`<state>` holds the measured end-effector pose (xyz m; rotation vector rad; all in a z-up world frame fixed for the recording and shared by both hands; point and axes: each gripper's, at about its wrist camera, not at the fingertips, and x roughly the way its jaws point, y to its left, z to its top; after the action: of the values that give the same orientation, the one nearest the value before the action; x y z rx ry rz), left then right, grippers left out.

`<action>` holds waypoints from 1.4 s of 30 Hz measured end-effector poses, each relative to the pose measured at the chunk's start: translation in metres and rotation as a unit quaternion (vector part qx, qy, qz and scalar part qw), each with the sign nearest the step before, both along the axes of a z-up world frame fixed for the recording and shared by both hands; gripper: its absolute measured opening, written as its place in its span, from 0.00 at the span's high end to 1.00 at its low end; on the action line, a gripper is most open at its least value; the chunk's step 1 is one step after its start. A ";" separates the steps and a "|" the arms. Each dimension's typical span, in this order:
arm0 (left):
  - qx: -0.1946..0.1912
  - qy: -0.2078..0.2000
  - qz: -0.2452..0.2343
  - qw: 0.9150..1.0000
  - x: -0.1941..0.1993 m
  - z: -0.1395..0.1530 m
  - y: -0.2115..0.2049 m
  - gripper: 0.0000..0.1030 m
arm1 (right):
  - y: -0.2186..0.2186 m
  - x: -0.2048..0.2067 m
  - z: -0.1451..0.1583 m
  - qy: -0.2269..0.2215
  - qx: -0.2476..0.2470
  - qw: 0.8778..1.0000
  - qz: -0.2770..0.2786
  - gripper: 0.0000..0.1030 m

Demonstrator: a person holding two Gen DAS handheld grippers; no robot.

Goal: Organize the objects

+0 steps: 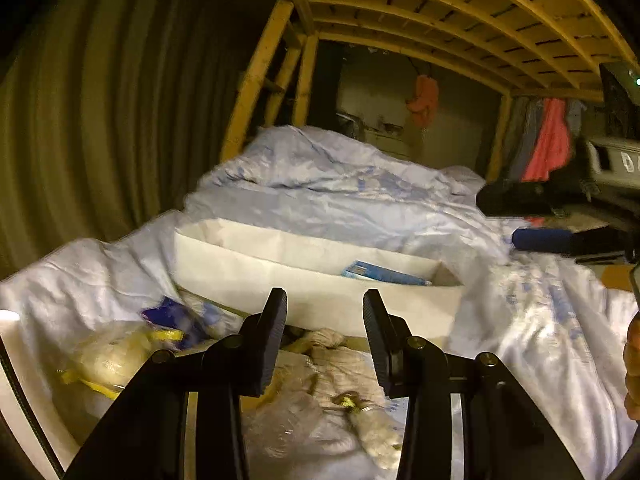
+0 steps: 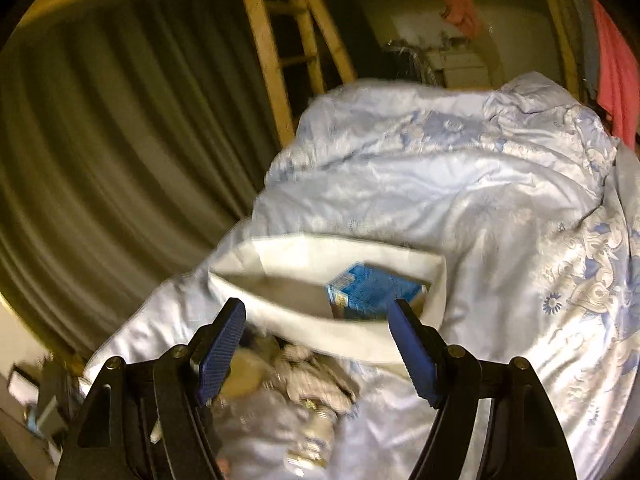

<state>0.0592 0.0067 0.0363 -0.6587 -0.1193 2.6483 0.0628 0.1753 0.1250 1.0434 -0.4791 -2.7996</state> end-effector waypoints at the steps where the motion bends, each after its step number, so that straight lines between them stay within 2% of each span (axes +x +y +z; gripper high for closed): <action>1: 0.008 -0.006 -0.009 1.000 -0.002 -0.001 -0.001 0.62 | -0.001 0.001 -0.001 -0.011 0.002 1.000 0.009 0.29; 5: 0.034 -0.017 -0.027 0.999 -0.005 -0.002 -0.006 0.62 | -0.005 0.001 -0.013 -0.074 0.005 0.996 0.059 0.29; 16: 0.036 -0.017 -0.035 0.999 -0.005 -0.004 -0.002 0.62 | -0.021 -0.007 -0.049 -0.140 0.043 0.983 0.108 0.29; 20: 0.065 -0.026 -0.045 0.997 -0.008 -0.001 -0.012 0.71 | -0.016 -0.008 -0.053 -0.146 0.039 0.983 0.108 0.29; 25: 0.115 -0.059 -0.067 0.989 -0.017 0.007 -0.038 0.72 | -0.010 -0.009 -0.064 -0.167 0.022 0.979 0.117 0.29; 29: 0.095 -0.078 -0.047 0.991 -0.026 0.007 -0.046 0.71 | -0.025 -0.018 -0.083 -0.196 0.036 0.969 0.144 0.29; 34: 0.061 -0.089 -0.046 0.993 -0.028 0.001 -0.039 0.71 | -0.048 -0.035 -0.116 -0.235 0.026 0.955 0.181 0.31; 38: 0.028 -0.084 -0.020 0.996 -0.025 -0.001 -0.033 0.71 | -0.063 -0.042 -0.151 -0.295 0.042 0.935 0.193 0.46; 40: 0.028 -0.087 -0.020 0.996 -0.027 -0.003 -0.034 0.71 | -0.068 -0.046 -0.165 -0.311 0.033 0.928 0.203 0.52; 42: 0.034 -0.093 -0.018 0.995 -0.029 -0.005 -0.037 0.71 | -0.069 -0.050 -0.175 -0.319 0.026 0.925 0.204 0.54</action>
<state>0.0301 -0.0308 0.0317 -0.8757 -0.2480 2.5309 0.0130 0.1061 -0.0498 1.8258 -0.1981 -2.0789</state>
